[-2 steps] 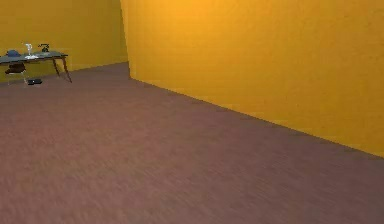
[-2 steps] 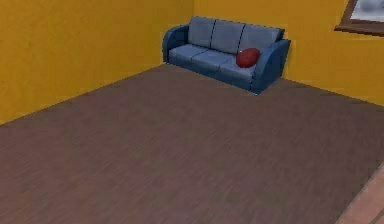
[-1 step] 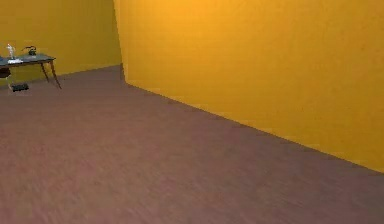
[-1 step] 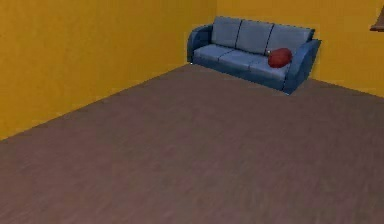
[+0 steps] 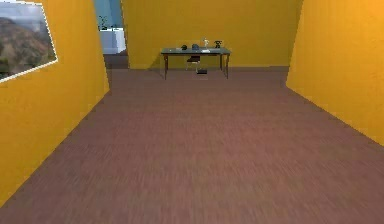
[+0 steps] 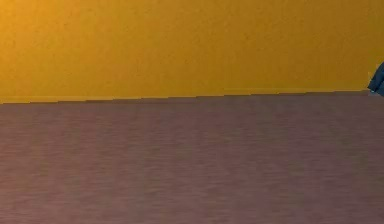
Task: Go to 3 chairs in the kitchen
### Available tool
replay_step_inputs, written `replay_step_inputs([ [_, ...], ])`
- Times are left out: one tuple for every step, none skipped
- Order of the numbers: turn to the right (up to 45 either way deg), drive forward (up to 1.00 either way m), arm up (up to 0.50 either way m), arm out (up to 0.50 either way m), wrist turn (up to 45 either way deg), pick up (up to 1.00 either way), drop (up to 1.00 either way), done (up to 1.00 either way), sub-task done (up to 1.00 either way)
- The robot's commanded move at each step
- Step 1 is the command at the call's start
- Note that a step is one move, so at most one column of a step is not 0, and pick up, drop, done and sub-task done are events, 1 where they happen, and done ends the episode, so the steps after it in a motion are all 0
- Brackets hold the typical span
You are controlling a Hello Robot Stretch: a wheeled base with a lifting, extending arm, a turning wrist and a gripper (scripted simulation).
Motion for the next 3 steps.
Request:
replay_step_inputs([
  [-3.0,0.0,0.0,0.0,0.0,0.0,0.0,0.0,0.0],
  [0.0,0.7,0.0,0.0,0.0,0.0,0.0,0.0,0.0],
  [-45.0,0.0,0.0,0.0,0.0,0.0,0.0,0.0,0.0],
])
